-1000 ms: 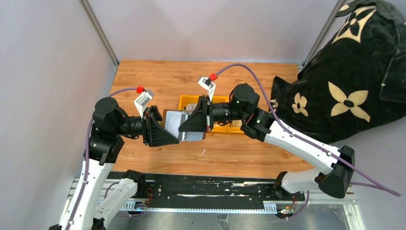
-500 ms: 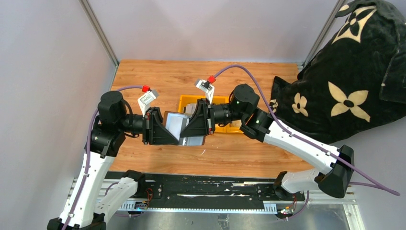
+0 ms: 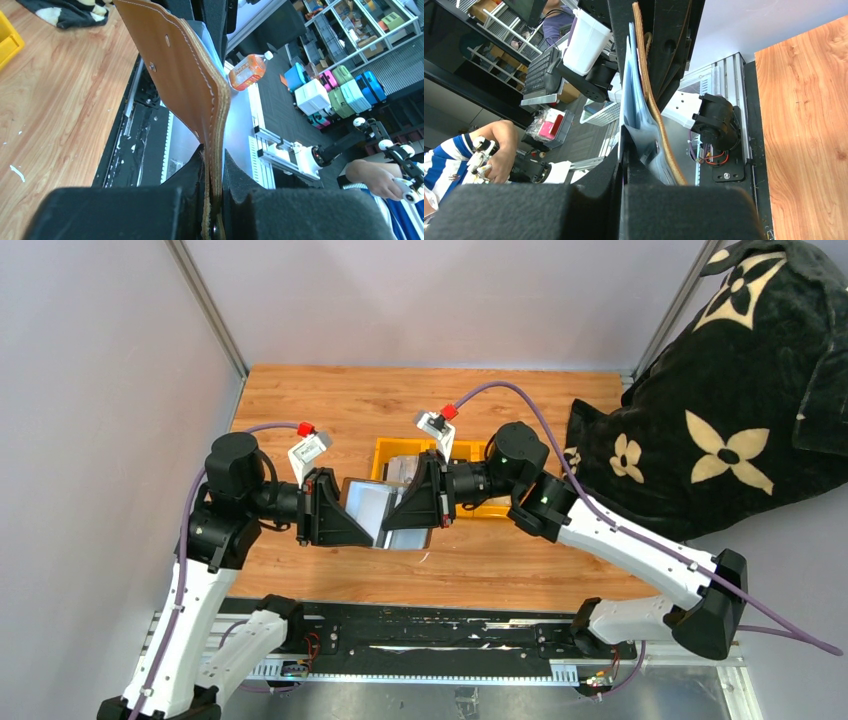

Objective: Take the credit cards out of the card holder
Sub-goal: Remove the credit card from the card holder.

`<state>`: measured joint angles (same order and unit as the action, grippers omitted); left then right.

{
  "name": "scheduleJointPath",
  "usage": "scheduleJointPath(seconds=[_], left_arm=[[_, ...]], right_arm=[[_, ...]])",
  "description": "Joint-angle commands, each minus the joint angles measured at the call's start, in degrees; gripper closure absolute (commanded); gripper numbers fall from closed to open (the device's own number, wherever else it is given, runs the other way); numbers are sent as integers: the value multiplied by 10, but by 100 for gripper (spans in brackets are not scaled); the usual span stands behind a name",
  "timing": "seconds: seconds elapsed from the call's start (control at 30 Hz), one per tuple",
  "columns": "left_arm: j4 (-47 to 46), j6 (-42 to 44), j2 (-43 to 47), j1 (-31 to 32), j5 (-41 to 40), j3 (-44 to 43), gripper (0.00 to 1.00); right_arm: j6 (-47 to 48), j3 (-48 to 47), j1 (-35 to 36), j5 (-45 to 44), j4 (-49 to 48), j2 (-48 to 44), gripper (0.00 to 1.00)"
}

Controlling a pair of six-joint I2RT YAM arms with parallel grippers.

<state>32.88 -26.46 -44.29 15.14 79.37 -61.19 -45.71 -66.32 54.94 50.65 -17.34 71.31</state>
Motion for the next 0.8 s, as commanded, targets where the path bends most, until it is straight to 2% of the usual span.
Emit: scheduleJointPath(seconds=[0.0, 0.33, 0.5, 0.57, 0.67, 0.77], left_arm=[[0, -2, 11, 0, 3, -11, 90], [-9, -8, 13, 0, 4, -18, 92], [-21, 12, 11, -6, -12, -29, 96], [11, 61, 13, -11, -41, -44, 100], [151, 246, 9, -14, -140, -101, 100], [192, 317, 2, -15, -228, -128, 100]], right_arm=[[13, 5, -5, 14, -9, -31, 100], [51, 5, -14, 17, 64, -55, 100], [73, 6, -55, 27, 127, -79, 100], [85, 8, -81, 35, 159, -91, 100], [130, 8, -127, 36, 232, -108, 100], [153, 18, -185, 40, 276, -120, 100]])
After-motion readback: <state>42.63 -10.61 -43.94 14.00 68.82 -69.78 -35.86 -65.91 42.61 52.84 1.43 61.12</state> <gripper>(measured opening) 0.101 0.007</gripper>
